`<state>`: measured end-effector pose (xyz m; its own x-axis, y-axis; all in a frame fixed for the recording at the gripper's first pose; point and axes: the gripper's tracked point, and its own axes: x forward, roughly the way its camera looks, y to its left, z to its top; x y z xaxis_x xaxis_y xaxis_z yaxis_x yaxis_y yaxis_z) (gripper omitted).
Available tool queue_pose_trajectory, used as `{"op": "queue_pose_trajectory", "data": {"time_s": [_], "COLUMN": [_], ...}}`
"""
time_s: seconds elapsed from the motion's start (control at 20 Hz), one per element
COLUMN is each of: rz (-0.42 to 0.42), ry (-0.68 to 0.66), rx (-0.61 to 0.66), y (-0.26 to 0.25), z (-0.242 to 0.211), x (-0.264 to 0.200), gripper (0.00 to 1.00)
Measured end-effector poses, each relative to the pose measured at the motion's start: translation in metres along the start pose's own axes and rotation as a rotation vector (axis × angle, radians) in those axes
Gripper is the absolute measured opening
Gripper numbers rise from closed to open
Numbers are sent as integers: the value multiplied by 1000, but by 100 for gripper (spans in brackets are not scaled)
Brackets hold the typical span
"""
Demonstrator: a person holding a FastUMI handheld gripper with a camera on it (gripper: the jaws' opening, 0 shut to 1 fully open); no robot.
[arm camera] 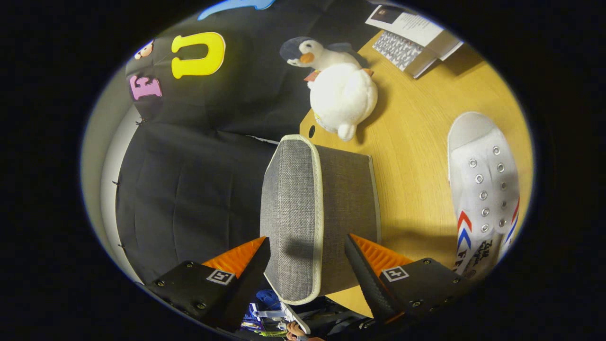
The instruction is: Open the storage box then place both shoes into the box .Put the left shoe in first, then the right shoe, with the right side of both shoes facing outward in a uniform manner.
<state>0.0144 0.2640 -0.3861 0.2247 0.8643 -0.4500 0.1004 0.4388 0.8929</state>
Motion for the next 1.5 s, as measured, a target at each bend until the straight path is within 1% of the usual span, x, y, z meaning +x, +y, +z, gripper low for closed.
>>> {"op": "queue_pose_trajectory", "data": {"time_s": [0.15, 0.2, 0.25, 0.35, 0.4, 0.45, 0.55, 0.6, 0.65, 0.7, 0.85, 1.05, 1.15, 1.3, 1.5], "rz": [23, 39, 48, 44, 67, 62, 77, 53, 72, 87, 102, 162, 175, 239, 254], "ry": [23, 34, 41, 47, 55, 48, 42, 29, 41, 52, 81, 102, 114, 122, 162], "rx": [20, 30, 28, 10, 8, -8, 0, 11, 27, 26, -29, -77, -86, -80, -203], "y": [2, 6, 7, 8, 14, 13, 22, 19, 27, 34, 56, 98, 112, 152, 202], "z": [-4, -7, -6, -5, -6, -2, 3, 8, 9, 6, 3, -1, 0, 2, -5], "x": [9, 9, 10, 20, 11, 11, 7, 5, 3, -1, -2, 0, 7, 17, 47], "gripper": [95, 92, 91, 77, 72, 72, 44, 31, 17, 12, 12, 12, 12, 12, 12]}}
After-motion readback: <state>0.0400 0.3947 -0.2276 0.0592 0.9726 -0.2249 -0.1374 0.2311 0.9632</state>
